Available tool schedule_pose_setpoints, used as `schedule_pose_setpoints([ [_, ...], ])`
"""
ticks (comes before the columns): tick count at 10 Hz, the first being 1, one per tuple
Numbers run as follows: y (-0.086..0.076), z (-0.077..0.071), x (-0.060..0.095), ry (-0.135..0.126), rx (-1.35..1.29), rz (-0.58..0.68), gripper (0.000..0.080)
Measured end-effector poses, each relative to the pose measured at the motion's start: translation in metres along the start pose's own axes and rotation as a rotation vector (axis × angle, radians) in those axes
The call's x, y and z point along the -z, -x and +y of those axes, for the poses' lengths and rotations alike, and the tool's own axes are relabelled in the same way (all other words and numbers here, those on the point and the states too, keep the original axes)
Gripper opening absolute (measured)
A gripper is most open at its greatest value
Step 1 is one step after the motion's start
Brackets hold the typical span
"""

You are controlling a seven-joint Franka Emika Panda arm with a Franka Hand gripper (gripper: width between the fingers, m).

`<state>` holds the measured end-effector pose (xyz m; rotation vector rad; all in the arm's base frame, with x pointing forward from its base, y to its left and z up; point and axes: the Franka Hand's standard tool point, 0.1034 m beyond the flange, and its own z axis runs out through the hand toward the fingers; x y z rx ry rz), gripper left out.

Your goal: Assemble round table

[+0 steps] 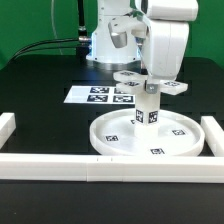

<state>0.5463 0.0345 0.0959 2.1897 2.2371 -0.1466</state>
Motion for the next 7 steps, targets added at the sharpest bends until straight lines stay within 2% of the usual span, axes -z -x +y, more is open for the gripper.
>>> schedule_pose_setpoints([
  [2,-0.0004,-0.0002,0.0003,-0.001,-0.148,0.001,0.0446],
  [5,-0.0033,-0.0065,0.0005,-0.029,-0.619,-0.009,0.0448],
  [7,-0.0038,-0.0061,0.0012,-0.028,-0.795,-0.008,0.0448],
])
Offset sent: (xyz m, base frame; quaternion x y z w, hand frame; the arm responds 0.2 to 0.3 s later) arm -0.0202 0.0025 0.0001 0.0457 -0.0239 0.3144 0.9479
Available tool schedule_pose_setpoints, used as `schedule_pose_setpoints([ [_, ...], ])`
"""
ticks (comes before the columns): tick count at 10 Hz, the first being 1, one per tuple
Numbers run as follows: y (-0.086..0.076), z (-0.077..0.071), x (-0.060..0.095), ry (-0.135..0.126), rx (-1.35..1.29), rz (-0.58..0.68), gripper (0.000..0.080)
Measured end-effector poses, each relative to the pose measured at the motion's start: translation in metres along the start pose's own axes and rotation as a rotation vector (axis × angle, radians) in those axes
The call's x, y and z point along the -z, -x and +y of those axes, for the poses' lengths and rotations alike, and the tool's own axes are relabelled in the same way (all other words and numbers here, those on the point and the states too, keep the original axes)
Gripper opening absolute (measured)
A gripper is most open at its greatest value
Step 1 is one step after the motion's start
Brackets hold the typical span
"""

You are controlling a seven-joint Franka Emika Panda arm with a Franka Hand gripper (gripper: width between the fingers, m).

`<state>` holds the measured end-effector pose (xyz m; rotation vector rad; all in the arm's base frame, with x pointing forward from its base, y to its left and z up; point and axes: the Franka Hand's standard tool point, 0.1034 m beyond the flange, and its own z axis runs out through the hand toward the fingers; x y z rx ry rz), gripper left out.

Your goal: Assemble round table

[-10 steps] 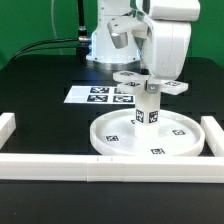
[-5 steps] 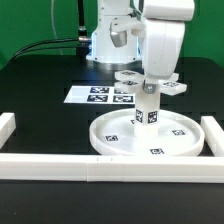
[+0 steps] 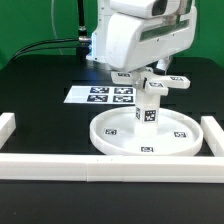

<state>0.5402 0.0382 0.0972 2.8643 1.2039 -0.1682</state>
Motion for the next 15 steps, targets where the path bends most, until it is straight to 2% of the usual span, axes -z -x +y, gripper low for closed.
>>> schedule_pose_setpoints([
  [3,-0.0017,0.0000,0.0012,0.000,-0.173,0.003,0.0448],
  [5,-0.0025,0.0004,0.0019,-0.008,-0.300,0.012,0.0448],
  [10,0.0038,0.0062,-0.0014,-0.137,-0.963,0.059,0.0449],
  [11,0.0026,0.0057,-0.0011,-0.156,-1.067,0.065,0.0449],
  [12,-0.0003,0.0044,-0.0008,-0.153,-1.138,0.073,0.0449],
  [15,-0.0039,0.0046,0.0012,-0.166,-1.309,0.072,0.0449],
])
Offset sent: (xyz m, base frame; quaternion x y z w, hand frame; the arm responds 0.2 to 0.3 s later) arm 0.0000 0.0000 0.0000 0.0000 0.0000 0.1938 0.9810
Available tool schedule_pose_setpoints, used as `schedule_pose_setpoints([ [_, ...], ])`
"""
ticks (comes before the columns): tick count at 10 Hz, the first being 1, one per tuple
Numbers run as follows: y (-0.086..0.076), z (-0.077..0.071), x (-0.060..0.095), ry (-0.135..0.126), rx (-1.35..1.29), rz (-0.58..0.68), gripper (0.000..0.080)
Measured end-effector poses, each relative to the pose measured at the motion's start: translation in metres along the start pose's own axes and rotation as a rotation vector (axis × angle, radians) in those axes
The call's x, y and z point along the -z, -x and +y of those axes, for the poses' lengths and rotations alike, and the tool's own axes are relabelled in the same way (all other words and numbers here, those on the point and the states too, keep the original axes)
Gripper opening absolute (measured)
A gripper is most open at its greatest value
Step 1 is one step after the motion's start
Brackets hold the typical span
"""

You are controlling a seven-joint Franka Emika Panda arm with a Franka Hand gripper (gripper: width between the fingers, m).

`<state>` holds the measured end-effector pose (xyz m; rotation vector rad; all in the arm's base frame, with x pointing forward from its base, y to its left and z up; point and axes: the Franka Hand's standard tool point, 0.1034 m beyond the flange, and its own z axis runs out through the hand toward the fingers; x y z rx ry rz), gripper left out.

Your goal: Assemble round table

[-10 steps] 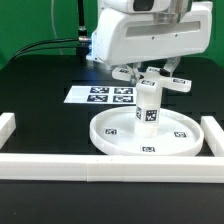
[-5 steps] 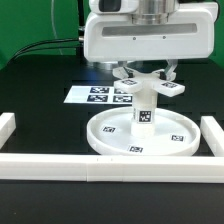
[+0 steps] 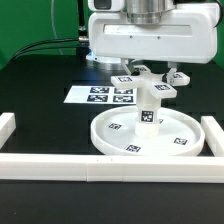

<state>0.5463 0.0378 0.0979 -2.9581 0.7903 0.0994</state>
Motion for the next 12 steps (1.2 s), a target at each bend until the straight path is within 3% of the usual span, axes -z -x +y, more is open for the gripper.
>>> schedule_pose_setpoints([
  [3,-0.0009,-0.0022,0.0007,-0.007,-0.127,0.008,0.0449],
  [8,-0.0062,-0.0034,-0.0006,-0.105,-0.703,0.036,0.0449],
  [10,-0.0084,-0.0046,-0.0007,-0.134,-0.890,0.043,0.0449],
  [12,-0.0103,-0.0056,0.0002,-0.145,-1.039,0.041,0.0449],
])
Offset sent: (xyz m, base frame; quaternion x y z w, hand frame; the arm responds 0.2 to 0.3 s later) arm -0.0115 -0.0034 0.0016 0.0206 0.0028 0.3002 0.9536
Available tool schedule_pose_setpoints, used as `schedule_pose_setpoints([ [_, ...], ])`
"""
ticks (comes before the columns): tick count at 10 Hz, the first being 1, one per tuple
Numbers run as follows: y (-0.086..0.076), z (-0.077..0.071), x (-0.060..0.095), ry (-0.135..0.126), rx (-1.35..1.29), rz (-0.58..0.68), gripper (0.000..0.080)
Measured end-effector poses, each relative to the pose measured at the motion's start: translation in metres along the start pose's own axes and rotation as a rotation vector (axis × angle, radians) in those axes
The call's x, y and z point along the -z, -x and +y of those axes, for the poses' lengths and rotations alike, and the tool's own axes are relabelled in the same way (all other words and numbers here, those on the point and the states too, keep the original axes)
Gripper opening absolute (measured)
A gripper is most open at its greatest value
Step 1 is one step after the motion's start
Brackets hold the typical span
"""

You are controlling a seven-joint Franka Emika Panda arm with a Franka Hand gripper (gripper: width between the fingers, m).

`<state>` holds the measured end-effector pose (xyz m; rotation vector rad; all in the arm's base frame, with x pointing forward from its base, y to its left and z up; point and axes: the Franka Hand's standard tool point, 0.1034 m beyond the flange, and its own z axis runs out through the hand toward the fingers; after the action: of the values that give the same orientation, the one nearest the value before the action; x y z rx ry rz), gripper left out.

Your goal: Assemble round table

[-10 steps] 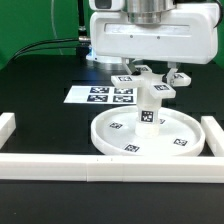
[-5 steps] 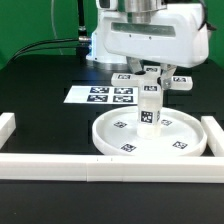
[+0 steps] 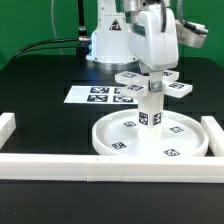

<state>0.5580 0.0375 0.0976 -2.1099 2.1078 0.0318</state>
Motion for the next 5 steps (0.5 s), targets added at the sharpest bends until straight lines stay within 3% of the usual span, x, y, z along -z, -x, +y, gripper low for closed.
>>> schedule_pose_setpoints([
  [4,-0.0002,-0.0028,0.0005,-0.014,-0.088,0.001,0.0454],
  [5,0.0001,-0.0029,0.0008,-0.014,-0.087,0.000,0.0613],
])
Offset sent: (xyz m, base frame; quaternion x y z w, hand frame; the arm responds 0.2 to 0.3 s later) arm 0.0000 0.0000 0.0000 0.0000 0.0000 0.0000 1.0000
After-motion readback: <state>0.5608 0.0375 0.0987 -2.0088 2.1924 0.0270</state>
